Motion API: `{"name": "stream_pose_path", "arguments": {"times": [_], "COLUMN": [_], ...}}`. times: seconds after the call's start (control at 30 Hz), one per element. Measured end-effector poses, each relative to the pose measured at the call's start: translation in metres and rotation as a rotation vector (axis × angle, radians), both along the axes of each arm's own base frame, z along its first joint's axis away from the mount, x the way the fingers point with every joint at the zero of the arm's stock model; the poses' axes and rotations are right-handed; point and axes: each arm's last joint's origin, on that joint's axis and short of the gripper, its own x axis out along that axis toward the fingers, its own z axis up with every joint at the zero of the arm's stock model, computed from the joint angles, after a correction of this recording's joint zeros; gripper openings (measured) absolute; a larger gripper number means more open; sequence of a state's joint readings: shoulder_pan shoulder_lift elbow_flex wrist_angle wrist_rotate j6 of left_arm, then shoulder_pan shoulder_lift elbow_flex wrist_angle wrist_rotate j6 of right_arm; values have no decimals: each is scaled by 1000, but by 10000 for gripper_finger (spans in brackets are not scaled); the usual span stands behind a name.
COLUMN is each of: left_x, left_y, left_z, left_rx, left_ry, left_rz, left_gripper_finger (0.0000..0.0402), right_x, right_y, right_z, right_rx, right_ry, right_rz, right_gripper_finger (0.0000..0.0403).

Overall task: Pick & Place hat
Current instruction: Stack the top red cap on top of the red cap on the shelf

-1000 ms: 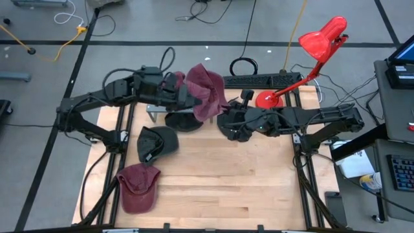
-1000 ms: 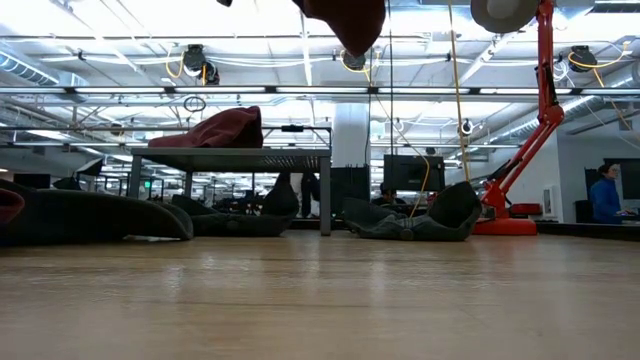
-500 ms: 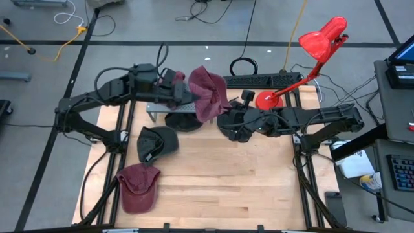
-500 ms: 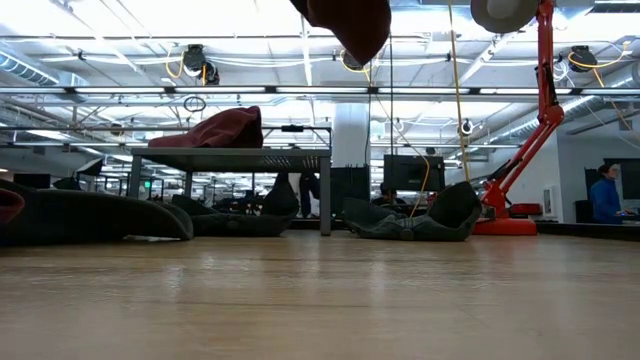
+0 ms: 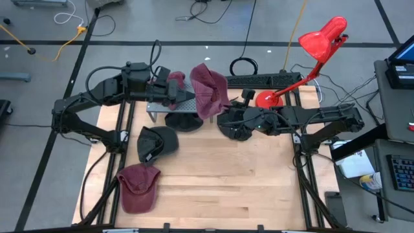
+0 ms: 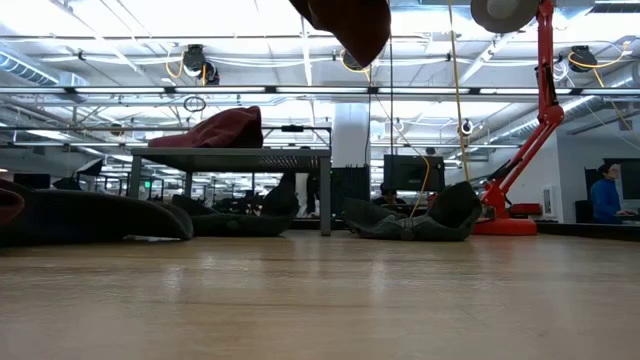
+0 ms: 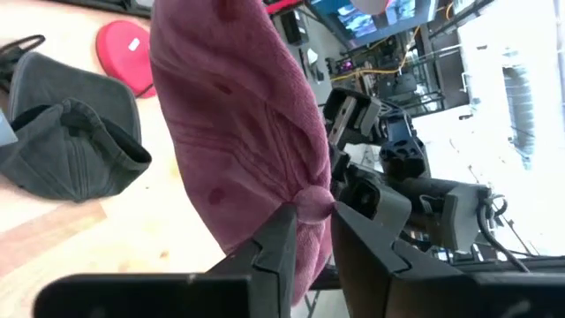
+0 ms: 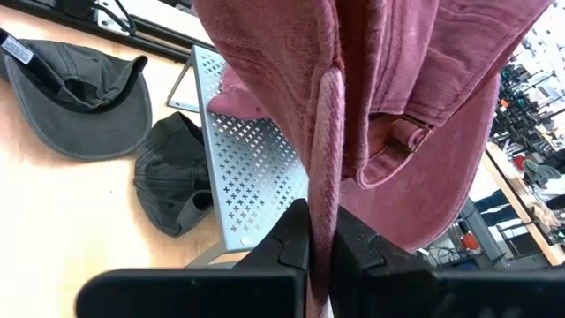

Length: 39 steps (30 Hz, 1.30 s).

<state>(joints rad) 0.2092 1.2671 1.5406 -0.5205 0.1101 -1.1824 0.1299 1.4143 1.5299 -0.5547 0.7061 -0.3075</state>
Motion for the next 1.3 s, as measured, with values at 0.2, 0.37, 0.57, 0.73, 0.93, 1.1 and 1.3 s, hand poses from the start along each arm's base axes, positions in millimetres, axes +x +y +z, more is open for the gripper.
{"name": "stream_pose_path", "arguments": {"times": [0.2,0.37,0.57,0.73,0.93,1.1,1.3], "left_x": [0,1,1,1,1,1,0], "left_y": [0,2,1,1,1,1,4], "left_z": [0,-1,-1,-1,-1,-1,-3], "left_rx": [8,36,42,41,46,40,25], "left_ry": [2,11,11,10,11,11,28], "left_rz": [-12,33,24,23,20,22,33], "left_gripper_finger": [61,78,122,161,176,132,49], "right_x": [0,0,0,0,0,0,0], "right_y": [0,0,0,0,0,0,0], "right_z": [0,0,0,0,0,0,0], "right_rx": [0,-8,-9,-9,-9,-7,-7], "right_ry": [-1,4,6,5,5,4,3], "right_rz": [4,7,9,9,9,8,8], "right_gripper_finger": [8,8,8,8,8,8,8]}}
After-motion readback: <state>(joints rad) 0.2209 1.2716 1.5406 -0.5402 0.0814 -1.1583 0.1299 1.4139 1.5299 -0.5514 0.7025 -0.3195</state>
